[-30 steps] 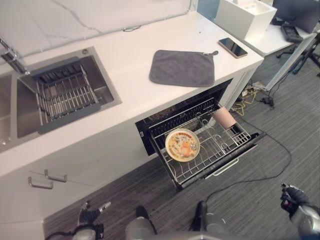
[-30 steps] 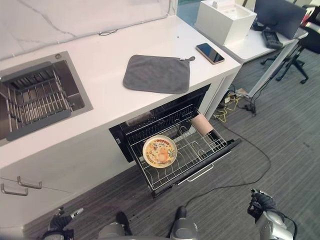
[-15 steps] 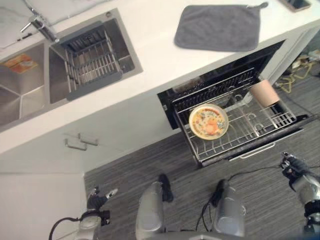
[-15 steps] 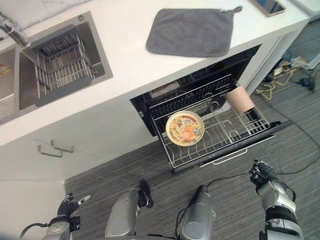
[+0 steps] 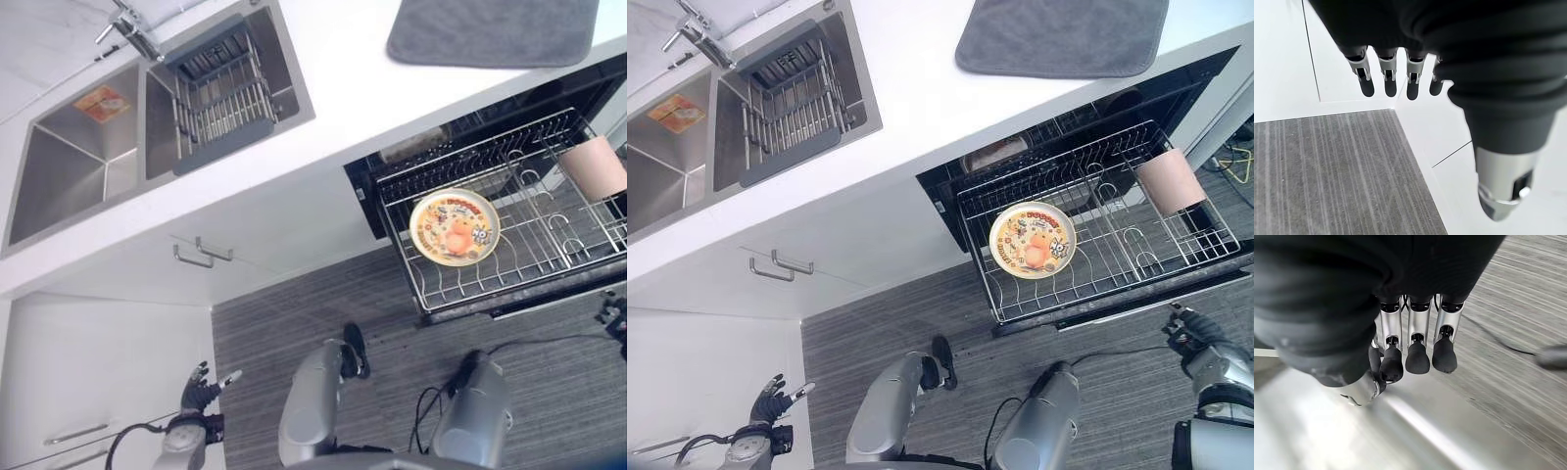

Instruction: Place the dishes in the dishwasher.

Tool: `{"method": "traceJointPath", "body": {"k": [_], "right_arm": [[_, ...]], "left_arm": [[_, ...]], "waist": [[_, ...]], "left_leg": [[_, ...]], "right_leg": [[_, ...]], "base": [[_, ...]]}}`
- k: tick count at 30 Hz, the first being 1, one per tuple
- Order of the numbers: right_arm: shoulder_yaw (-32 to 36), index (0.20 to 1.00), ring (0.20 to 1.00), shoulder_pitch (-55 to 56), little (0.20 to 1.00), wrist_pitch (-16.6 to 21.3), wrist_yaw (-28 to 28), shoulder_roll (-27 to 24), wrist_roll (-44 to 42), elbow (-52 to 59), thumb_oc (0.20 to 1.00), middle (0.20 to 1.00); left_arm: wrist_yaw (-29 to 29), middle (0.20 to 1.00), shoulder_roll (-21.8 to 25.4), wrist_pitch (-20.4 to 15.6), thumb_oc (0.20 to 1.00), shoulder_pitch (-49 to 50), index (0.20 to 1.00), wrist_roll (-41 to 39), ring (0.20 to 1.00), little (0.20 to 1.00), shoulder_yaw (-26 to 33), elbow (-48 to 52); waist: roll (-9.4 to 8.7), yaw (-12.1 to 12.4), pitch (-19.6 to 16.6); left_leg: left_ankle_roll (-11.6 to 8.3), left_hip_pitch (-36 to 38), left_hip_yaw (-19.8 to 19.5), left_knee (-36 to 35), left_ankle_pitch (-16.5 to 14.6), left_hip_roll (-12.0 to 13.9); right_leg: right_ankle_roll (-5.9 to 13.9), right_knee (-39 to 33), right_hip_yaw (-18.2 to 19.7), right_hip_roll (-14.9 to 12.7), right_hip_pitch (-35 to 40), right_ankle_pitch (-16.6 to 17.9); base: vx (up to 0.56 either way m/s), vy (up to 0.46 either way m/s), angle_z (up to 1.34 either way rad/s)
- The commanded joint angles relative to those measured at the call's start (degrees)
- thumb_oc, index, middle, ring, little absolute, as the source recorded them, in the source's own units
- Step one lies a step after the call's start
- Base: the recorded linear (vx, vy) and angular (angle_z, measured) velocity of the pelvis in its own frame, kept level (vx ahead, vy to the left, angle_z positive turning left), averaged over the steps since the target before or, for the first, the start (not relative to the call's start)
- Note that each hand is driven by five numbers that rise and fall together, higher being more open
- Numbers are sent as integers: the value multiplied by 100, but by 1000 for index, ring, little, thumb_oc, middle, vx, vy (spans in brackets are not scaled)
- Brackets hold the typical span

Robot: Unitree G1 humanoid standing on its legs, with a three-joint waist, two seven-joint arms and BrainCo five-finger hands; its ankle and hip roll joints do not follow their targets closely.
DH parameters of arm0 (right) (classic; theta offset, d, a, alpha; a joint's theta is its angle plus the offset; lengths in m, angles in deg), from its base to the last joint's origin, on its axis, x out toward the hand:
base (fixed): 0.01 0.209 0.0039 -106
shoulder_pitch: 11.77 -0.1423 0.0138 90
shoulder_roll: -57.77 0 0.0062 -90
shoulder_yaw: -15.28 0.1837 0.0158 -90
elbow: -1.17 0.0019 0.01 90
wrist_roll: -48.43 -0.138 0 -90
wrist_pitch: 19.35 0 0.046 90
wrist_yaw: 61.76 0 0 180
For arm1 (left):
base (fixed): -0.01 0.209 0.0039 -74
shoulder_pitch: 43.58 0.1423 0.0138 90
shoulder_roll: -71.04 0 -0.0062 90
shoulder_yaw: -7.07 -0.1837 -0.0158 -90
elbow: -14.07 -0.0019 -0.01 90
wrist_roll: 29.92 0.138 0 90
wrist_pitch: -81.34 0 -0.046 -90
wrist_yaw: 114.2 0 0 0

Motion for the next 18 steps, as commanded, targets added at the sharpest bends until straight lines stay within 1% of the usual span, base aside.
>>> {"method": "traceJointPath", "body": {"k": [1, 4, 5, 8, 11, 14, 15, 18], "right_arm": [[-73, 200, 200, -317, 200, 195, -187, -6, 133, -72, 200, 200], [-213, 200, 200, -670, 200, 60, -181, -314, 279, -68, 200, 200], [-291, 200, 200, -857, 200, 57, -220, -477, 387, -76, 200, 200], [-456, 200, 200, -1176, 200, 35, -226, -687, 538, -38, 200, 200], [-705, 200, 200, -1596, 200, -2, -189, -855, 640, 30, 200, 200], [-998, 200, 200, -2049, 200, -57, -130, -966, 810, 114, 200, 200], [-1139, 200, 200, -2258, 200, -112, -119, -1035, 915, 147, 200, 200], [-1430, 200, 200, -2690, 200, -195, -104, -1144, 1136, 106, 200, 200]], "left_arm": [[27, 1000, 323, -166, 1000, 241, 1000, -108, 1000, 1000, -75, 83], [22, 1000, 339, -155, 1000, 349, 1000, -114, 1000, 1000, -82, 132], [18, 1000, 356, -150, 1000, 417, 1000, -145, 1000, 1000, -91, 170], [-20, 1000, 360, -173, 1000, 526, 1000, -115, 1000, 1000, -109, 219], [-63, 1000, 366, -185, 1000, 637, 1000, -80, 1000, 1000, -119, 242], [-126, 1000, 356, -166, 1000, 760, 1000, 5, 1000, 1000, -162, 268], [-171, 1000, 358, -165, 1000, 840, 1000, 18, 1000, 1000, -176, 267], [-278, 1000, 346, -200, 1000, 932, 1000, 106, 1000, 1000, -167, 191]], "waist": [[-163, 207, -250], [-119, 266, -214], [-81, 296, -192], [-22, 352, -165], [33, 451, -138], [109, 547, -137], [153, 613, -150], [235, 688, -159]], "left_leg": [[-258, 403, 95, -137, -385, 192], [-278, 316, 93, -90, -363, 228], [-293, 285, 95, -89, -342, 237], [-327, 230, 104, -133, -272, 239], [-359, 186, 89, -228, -148, 242], [-435, 158, 52, -373, 62, 254], [-463, 159, 34, -466, 161, 248], [-513, 144, 12, -561, 311, 260]], "right_leg": [[-197, 357, -98, 102, -183, -297], [-235, 456, -107, 51, -271, -336], [-253, 501, -107, 32, -307, -367], [-278, 550, -118, 16, -364, -406], [-314, 618, -153, 2, -405, -468], [-332, 676, -206, -35, -421, -543], [-340, 680, -229, -45, -415, -570], [-358, 750, -249, -85, -444, -637]], "base": [[18, 7, 11], [33, 6, 5], [57, 27, 4], [34, 16, 5], [22, -3, 3], [49, 6, 12], [70, 32, 19], [73, 47, 18]]}}
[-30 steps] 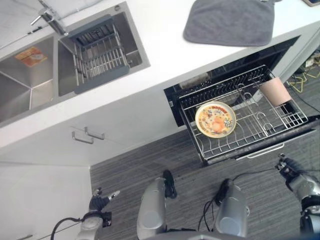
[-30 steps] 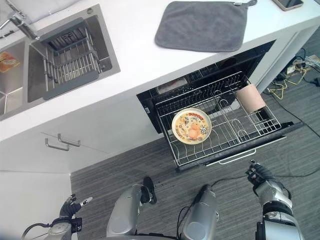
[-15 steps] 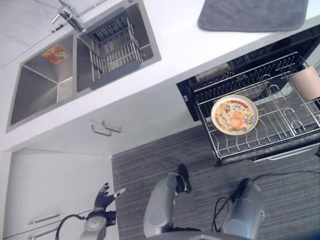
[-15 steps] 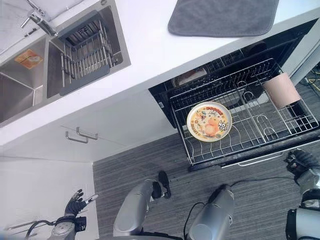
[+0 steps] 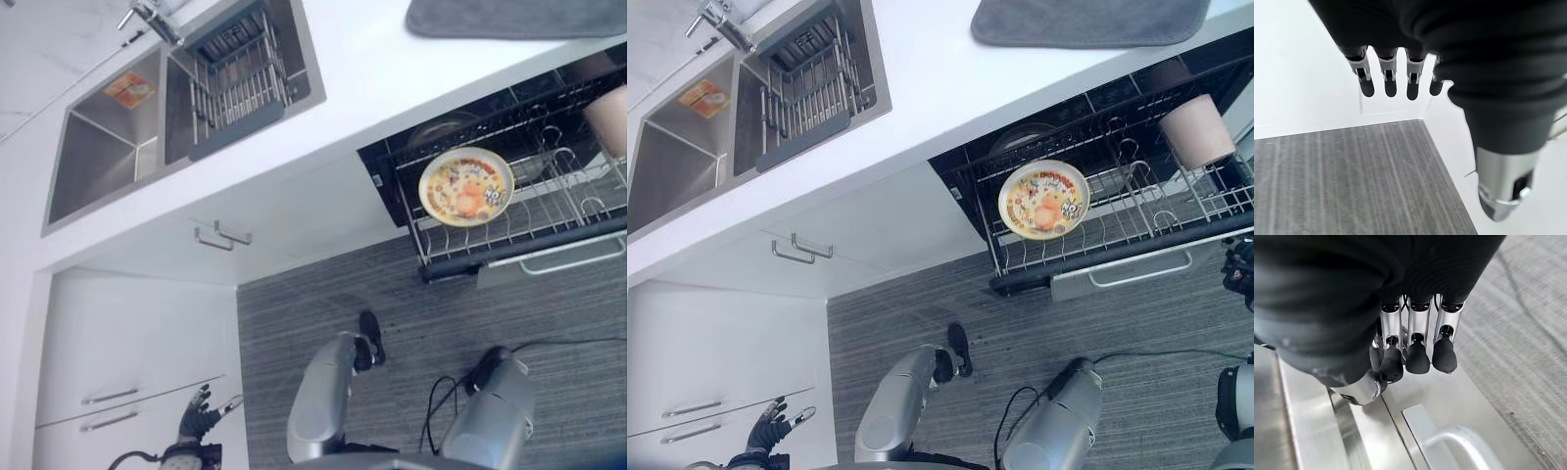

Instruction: Place the dishes in the dishwasher.

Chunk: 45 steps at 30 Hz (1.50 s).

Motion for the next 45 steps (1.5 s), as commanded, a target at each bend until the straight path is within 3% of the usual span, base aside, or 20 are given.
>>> {"method": "traceJointPath", "body": {"k": [1, 9, 13, 18, 24, 27, 29, 34, 39, 41, 44, 45], "right_arm": [[-223, 200, 200, -973, 200, 335, -148, -47, 169, 272, 200, 200], [-926, 200, 200, -1898, 200, 267, -181, -170, 605, 1, 200, 200], [-1375, 200, 200, -2512, 200, 277, 50, -132, 804, -63, 200, 200], [-2046, 200, 200, -3590, 200, 252, 343, -165, 892, -298, 200, 200], [-2723, 200, 200, -4431, 200, 347, 191, -238, 1201, -505, 200, 200], [-2920, 200, 200, -4739, 200, 639, 404, -166, 1171, -479, 200, 200], [-2956, 200, 200, -4849, 200, 804, 601, -80, 1214, -400, 200, 200], [-2952, 200, 200, -4957, 200, 1221, 932, 123, 1493, -223, 200, 200], [-2974, 200, 200, -4887, 200, 1648, 1164, 362, 1782, 18, 200, 200], [-3008, 200, 200, -4831, 200, 1819, 1014, 410, 1929, 127, 200, 200], [-2985, 200, 200, -4696, 200, 1772, 822, 425, 1799, 150, 200, 200], [-2936, 275, 275, -4635, 275, 1764, 823, 427, 1723, 115, 275, 275]], "left_arm": [[-142, 1000, 385, -121, 1000, 137, 1000, 158, 1000, 1000, -131, -64], [-489, 1000, 445, -156, 1000, 258, 1000, 418, 1000, 1000, 59, -549], [-516, 1000, 416, -298, 1000, 284, 1000, 625, 1000, 1000, 79, -889], [-501, 1000, 595, -141, 1000, 345, 1000, 663, 1000, 1000, 340, -1075], [-687, 1000, 621, -273, 1000, 477, 1000, 798, 1000, 1000, 503, -1522], [-813, 1000, 675, -373, 1000, 505, 1000, 792, 1000, 1000, 601, -1687], [-874, 1000, 653, -379, 1000, 505, 1000, 834, 1000, 1000, 644, -1743], [-935, 1000, 591, -279, 1000, 460, 1000, 818, 1000, 1000, 631, -1703], [-1046, 1000, 500, -367, 1000, 473, 1000, 832, 1000, 1000, 679, -1794], [-1106, 1000, 507, -426, 1000, 471, 1000, 856, 1000, 1000, 708, -1764], [-1149, 1000, 496, -598, 1000, 501, 1000, 900, 1000, 1000, 736, -1750], [-1149, 1000, 501, -637, 1000, 493, 1000, 862, 1000, 1000, 727, -1748]], "waist": [[-69, 432, -233], [177, 593, -204], [307, 757, -163], [452, 1113, -232], [587, 1265, -259], [618, 1299, -252], [644, 1393, -269], [694, 1566, -273], [699, 1775, -265], [665, 1862, -247], [609, 1954, -243], [590, 1965, -243]], "left_leg": [[-453, 301, 97, -137, -82, 392], [-503, 177, 40, -172, 88, 352], [-590, 78, -107, -513, 419, 334], [-702, -70, -260, -938, 871, 338], [-706, -322, -408, -798, 943, 321], [-681, -437, -453, -709, 891, 322], [-656, -491, -624, -728, 852, 181], [-592, -558, -1099, -826, 876, -184], [-511, -572, -1627, -1024, 1002, -554], [-469, -562, -1811, -1113, 1024, -652], [-437, -527, -2057, -1202, 1079, -744], [-437, -521, -2113, -1218, 1093, -756]], "right_leg": [[-268, 433, 3, 150, -202, -460], [-299, 733, -3, -24, -350, -627], [-310, 997, 13, -81, -530, -763], [-359, 1526, -115, -262, -774, -1094], [-424, 1972, -67, -483, -1102, -1291], [-417, 2117, -45, -580, -1231, -1340], [-386, 2140, -10, -596, -1217, -1369], [-355, 2106, 77, -419, -1134, -1431], [-404, 1855, 88, -12, -866, -1489], [-421, 1701, 48, 155, -716, -1487], [-453, 1463, 6, 378, -510, -1470], [-460, 1373, -2, 443, -448, -1453]], "base": [[67, 61, 14], [85, 49, 8], [57, 27, 8], [12, -48, 13], [21, -9, 16], [-4, 19, 9], [17, 45, 2], [17, 55, 4], [-12, 60, -42], [-53, -9, -34], [-69, -4, -30], [-70, -5, -32]]}}
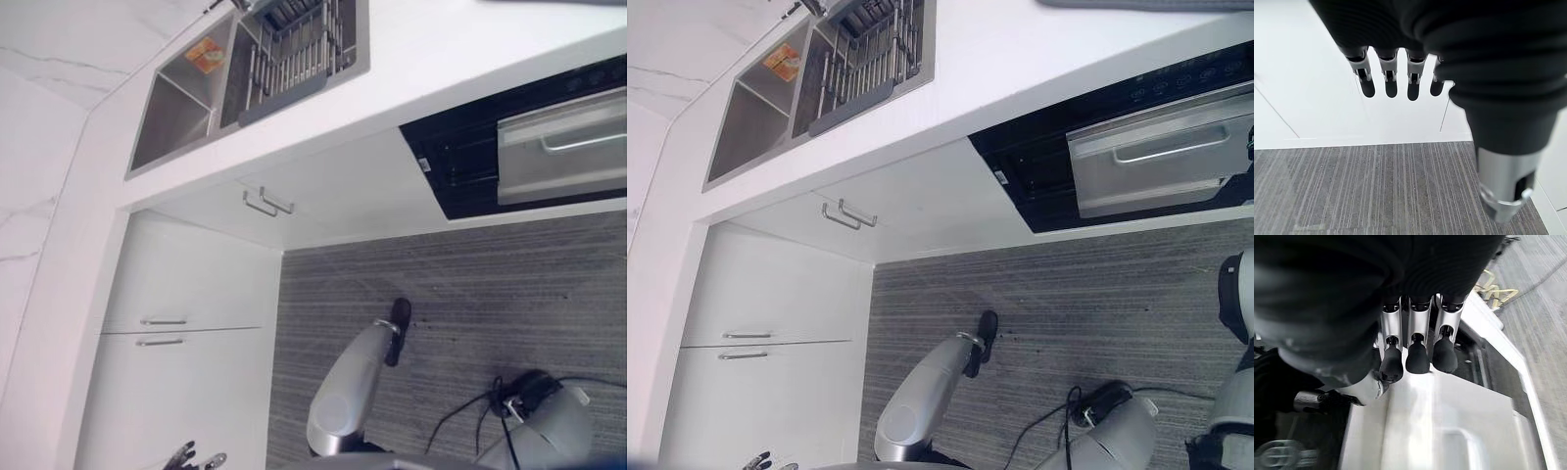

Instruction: Place the dishes in the dishwasher.

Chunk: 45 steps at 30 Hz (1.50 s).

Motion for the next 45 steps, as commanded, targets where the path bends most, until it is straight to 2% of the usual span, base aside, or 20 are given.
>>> {"method": "traceJointPath", "body": {"k": [1, 2, 5, 7, 11, 14, 15, 18, 21, 23, 25, 26, 28, 29, 30, 31, 35, 38, 40, 45], "right_arm": [[-159, 821, 821, -648, 821, 871, -126, 140, -166, 901, 821, 821], [-84, 1000, 1000, -514, 1000, 907, -154, 140, -188, 880, 1000, 1000], [647, 1000, 1000, 613, 1000, 1021, -204, 101, -654, 1167, 1000, 1000], [893, 1000, 1000, 980, 1000, 1027, -194, 126, -824, 1317, 1000, 1000], [2573, 1000, 1000, 3763, 1000, 1129, -40, 693, -1399, 2549, 1000, 1000], [2914, 1000, 1000, 4624, 1000, 1224, -82, 977, -1695, 2880, 1000, 1000], [3037, 1000, 1000, 4923, 1000, 1275, -132, 1118, -1766, 2961, 1000, 1000], [3171, 1000, 1000, 5478, 1000, 1344, -289, 1439, -1895, 3126, 1000, 1000], [3176, 1000, 1000, 6043, 1000, 1468, -433, 1931, -1839, 3285, 1000, 1000], [3079, 1000, 1000, 6434, 1000, 1507, -687, 2300, -1726, 3320, 1000, 1000], [3021, 1000, 1000, 6641, 1000, 1503, -873, 2564, -1670, 3253, 1000, 1000], [3028, 1000, 1000, 6870, 1000, 1501, -863, 2729, -1616, 3284, 1000, 1000], [3051, 1000, 1000, 7175, 1000, 1453, -1085, 2872, -1392, 2961, 1000, 1000], [3018, 1000, 1000, 7194, 1000, 1398, -1146, 2908, -1565, 2863, 1000, 1000], [2945, 1000, 1000, 7152, 1000, 1365, -1351, 3017, -1593, 2775, 1000, 1000], [2919, 1000, 1000, 7177, 1000, 1349, -1428, 3084, -1618, 2697, 1000, 1000], [2685, 1000, 1000, 7582, 1000, 1417, -1891, 3861, -1366, 1487, 1000, 1000], [2628, 1000, 1000, 7722, 1000, 1208, -2043, 4178, -861, 941, 1000, 1000], [2525, 1000, 1000, 7795, 1000, 1124, -2131, 4264, -552, 727, 1000, 1000], [2537, 1000, 1000, 7855, 1000, 925, -2011, 4398, -781, 569, 1000, 1000]], "left_arm": [[13, 1000, 375, -232, 1000, 327, 1000, 72, 1000, 1000, 139, -117], [-8, 1000, 375, -304, 1000, 304, 1000, -2, 1000, 1000, 146, -120], [-115, 1000, 359, -448, 1000, 211, 1000, -317, 1000, 1000, 217, 137], [-156, 1000, 356, -458, 1000, 195, 1000, -427, 1000, 1000, 222, 274], [-84, 1000, 436, -544, 1000, 137, 1000, -1078, 1000, 1000, 100, 1294], [55, 1000, 416, -414, 1000, -30, 1000, -1402, 1000, 1000, 74, 1547], [88, 1000, 414, -344, 1000, -119, 1000, -1539, 1000, 1000, 51, 1616], [262, 1000, 380, -113, 1000, -327, 1000, -1730, 1000, 1000, 30, 1757], [543, 1000, 99, -276, 1000, -448, 1000, -1736, 1000, 1000, -77, 1737], [437, 1000, -160, -297, 1000, -352, 1000, -2072, 1000, 1000, 119, 1643], [8, 1000, -311, -200, 1000, -267, 1000, -2419, 1000, 1000, 303, 1450], [-370, 1000, -394, -63, 1000, -321, 1000, -2500, 1000, 1000, 393, 1329], [-758, 1000, -358, 445, 1000, -766, 1000, -2372, 1000, 1000, 224, 1198], [-806, 1000, -374, 581, 1000, -883, 1000, -2341, 1000, 1000, 141, 1201], [-791, 1000, -423, 760, 1000, -1004, 1000, -2280, 1000, 1000, 63, 1208], [-814, 1000, -418, 830, 1000, -1096, 1000, -2233, 1000, 1000, -20, 1134], [-1060, 1000, -550, 1022, 1000, -1616, 1000, -2208, 1000, 1000, -436, 105], [-924, 1000, -534, 1110, 1000, -1874, 1000, -2057, 1000, 1000, -402, -389], [-900, 1000, -545, 1098, 1000, -2039, 1000, -2088, 1000, 1000, -429, -614], [-886, 1000, -638, 1120, 1000, -2035, 1000, -2266, 1000, 1000, -145, -841]], "waist": [[113, 638, 44], [72, 649, 47], [-162, 581, 75], [-236, 542, 92], [-839, 212, 124], [-1075, 13, 25], [-1110, -63, -47], [-1330, -241, -194], [-1614, -368, -320], [-1738, -441, -451], [-1792, -483, -550], [-1809, -550, -634], [-1921, -841, -843], [-1948, -888, -882], [-1972, -941, -956], [-1944, -980, -1021], [-1905, -1245, -1533], [-1917, -1424, -1651], [-1960, -1540, -1709], [-2085, -1558, -1852]], "left_leg": [[260, 223, -81, -1467, 982, -443], [271, 259, -157, -1506, 961, -460], [283, 416, -336, -1579, 895, -428], [297, 460, -373, -1574, 857, -423], [388, 800, -536, -1611, 560, -431], [422, 1081, -500, -1766, 451, -372], [443, 1119, -471, -1839, 561, -315], [427, 1326, -347, -1845, 444, -233], [349, 1494, -223, -1706, 298, -105], [176, 1614, -321, -1640, 470, 136], [117, 1746, -337, -1722, 585, 292], [93, 1740, -142, -1678, 708, 380], [142, 1793, 875, -1154, 373, 349], [164, 1826, 978, -950, 270, 246], [263, 2058, 1080, -1062, -52, 47], [240, 2217, 1142, -1349, -6, 63], [544, 3181, 1065, -2875, 73, -128], [696, 3339, 1081, -3009, 8, -204], [681, 3332, 901, -2996, -22, -234], [637, 3373, 700, -2833, -87, -259]], "right_leg": [[45, 196, -167, 353, 664, -835], [44, 70, -169, 440, 746, -792], [56, -526, -216, 772, 1165, -559], [68, -655, -204, 834, 1245, -482], [217, -2063, -12, 1352, 1917, 290], [293, -2720, 86, 1566, 2243, 633], [269, -2997, 55, 1682, 2351, 872], [260, -3330, 136, 1852, 2672, 952], [151, -3581, 183, 2048, 3046, 967], [25, -3874, 233, 2242, 3362, 1034], [52, -4087, 301, 2254, 3509, 1139], [64, -4205, 296, 2227, 3616, 1146], [130, -4395, -88, 2013, 3681, 1309], [156, -4437, -137, 1961, 3699, 1372], [228, -4480, -172, 1917, 3699, 1450], [277, -4533, -198, 1924, 3712, 1501], [537, -4244, 71, 1907, 3676, 1487], [718, -3524, 344, 1860, 3341, 1527], [602, -4021, 707, 2132, 3420, 1416], [508, -4970, 1043, 2191, 3819, 1705]], "base": [[-79, -14, -31], [-69, -24, -24], [-74, -33, -16], [-55, -29, -25], [-131, -104, -21], [-141, -80, -53], [-150, -48, -32], [-55, -116, -14], [14, -297, -5], [132, -304, -7], [109, -175, -18], [18, -89, -2], [-94, 9, 64], [-129, 120, 134], [-70, 166, 136], [-11, 321, 79], [132, 403, 12], [107, 194, 7], [94, -61, 20], [112, -176, 44]]}}
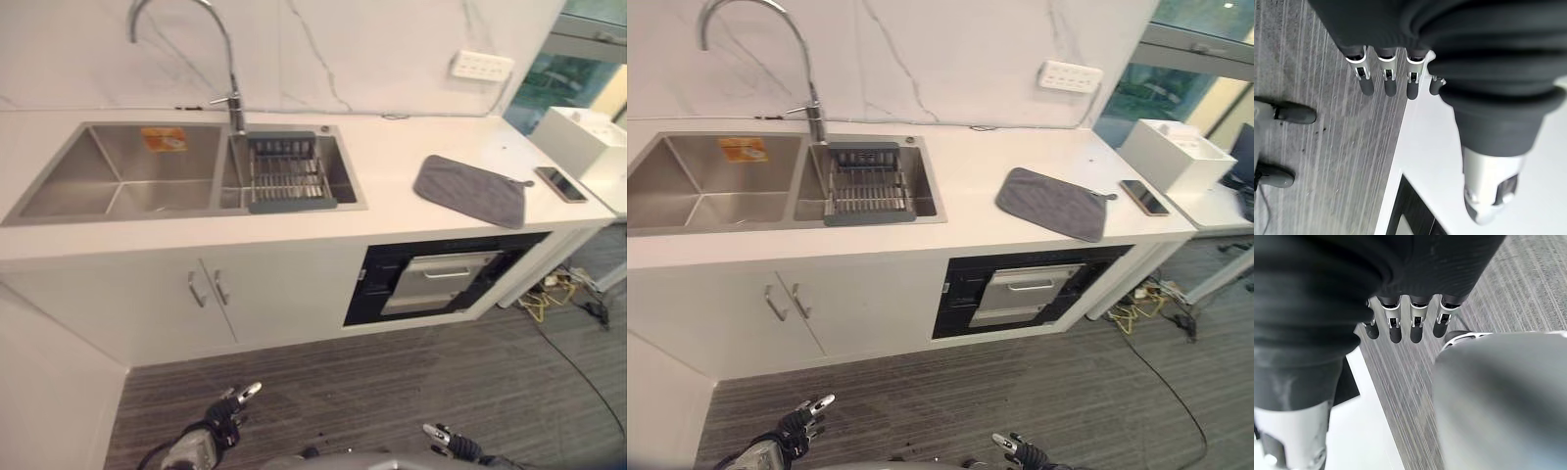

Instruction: Place the dishes in the dishwasher.

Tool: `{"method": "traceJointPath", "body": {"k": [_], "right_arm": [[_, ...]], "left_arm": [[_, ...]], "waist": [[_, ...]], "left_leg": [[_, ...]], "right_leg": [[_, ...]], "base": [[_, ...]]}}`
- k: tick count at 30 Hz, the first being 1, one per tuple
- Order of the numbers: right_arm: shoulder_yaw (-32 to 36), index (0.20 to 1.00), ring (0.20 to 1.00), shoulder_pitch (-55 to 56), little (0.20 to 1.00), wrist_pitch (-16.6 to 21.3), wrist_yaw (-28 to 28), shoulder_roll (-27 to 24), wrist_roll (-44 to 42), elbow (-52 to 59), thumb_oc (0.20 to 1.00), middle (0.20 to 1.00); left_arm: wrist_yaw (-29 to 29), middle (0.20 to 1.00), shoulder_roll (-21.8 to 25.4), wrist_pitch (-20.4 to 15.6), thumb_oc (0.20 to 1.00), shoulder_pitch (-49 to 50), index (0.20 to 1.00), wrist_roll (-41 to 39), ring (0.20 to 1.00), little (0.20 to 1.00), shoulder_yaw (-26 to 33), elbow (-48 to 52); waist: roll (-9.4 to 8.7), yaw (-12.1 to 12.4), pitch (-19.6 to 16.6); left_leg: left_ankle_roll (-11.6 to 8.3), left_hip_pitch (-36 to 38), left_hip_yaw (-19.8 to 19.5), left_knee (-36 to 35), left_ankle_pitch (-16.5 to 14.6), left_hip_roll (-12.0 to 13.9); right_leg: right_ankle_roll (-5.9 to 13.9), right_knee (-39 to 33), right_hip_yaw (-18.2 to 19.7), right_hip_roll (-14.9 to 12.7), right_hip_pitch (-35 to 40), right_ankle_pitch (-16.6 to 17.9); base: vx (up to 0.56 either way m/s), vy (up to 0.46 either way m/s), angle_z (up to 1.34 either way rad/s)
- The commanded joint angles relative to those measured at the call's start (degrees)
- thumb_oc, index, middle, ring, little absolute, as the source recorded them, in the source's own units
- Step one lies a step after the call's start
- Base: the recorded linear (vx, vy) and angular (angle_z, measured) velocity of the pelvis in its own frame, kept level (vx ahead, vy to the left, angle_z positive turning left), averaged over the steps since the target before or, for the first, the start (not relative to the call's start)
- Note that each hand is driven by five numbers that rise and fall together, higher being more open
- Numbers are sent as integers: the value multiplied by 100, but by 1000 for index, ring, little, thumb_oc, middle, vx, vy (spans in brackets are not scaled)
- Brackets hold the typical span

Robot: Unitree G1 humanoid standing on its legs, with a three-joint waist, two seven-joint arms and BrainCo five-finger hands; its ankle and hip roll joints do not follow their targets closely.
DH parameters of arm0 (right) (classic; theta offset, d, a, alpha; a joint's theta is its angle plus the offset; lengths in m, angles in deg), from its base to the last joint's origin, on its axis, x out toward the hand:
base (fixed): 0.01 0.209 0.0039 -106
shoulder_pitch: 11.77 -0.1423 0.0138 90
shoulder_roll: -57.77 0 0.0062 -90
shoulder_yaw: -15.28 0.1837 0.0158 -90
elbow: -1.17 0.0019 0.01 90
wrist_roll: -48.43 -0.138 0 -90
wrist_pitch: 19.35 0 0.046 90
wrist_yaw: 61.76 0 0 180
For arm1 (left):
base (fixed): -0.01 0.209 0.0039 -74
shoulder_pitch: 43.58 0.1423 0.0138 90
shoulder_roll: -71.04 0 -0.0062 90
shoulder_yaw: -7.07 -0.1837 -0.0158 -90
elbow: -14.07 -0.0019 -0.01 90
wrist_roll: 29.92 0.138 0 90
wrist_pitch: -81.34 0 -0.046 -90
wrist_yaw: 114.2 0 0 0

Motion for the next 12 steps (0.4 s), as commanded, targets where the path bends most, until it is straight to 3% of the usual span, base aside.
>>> {"method": "traceJointPath", "body": {"k": [1, 12], "right_arm": [[164, 1000, 1000, -451, 1000, -17, 49, -421, -131, -72, 1000, 1000], [172, 1000, 1000, -383, 1000, 41, -16, -405, 94, -179, 1000, 1000]], "left_arm": [[-17, 1000, -163, -89, 1000, -126, 1000, -81, 1000, 1000, 203, -59], [-239, 1000, -341, -200, 1000, 18, 1000, 59, 1000, 1000, 462, -347]], "waist": [[90, 175, 32], [35, 185, -264]], "left_leg": [[-636, -63, -266, 146, -315, 526], [-778, 190, -324, 139, -381, 742]], "right_leg": [[33, -387, -39, 43, 526, 17], [-4, -638, -28, 76, 885, -24]], "base": [[82, -126, 7], [67, -64, 4]]}}
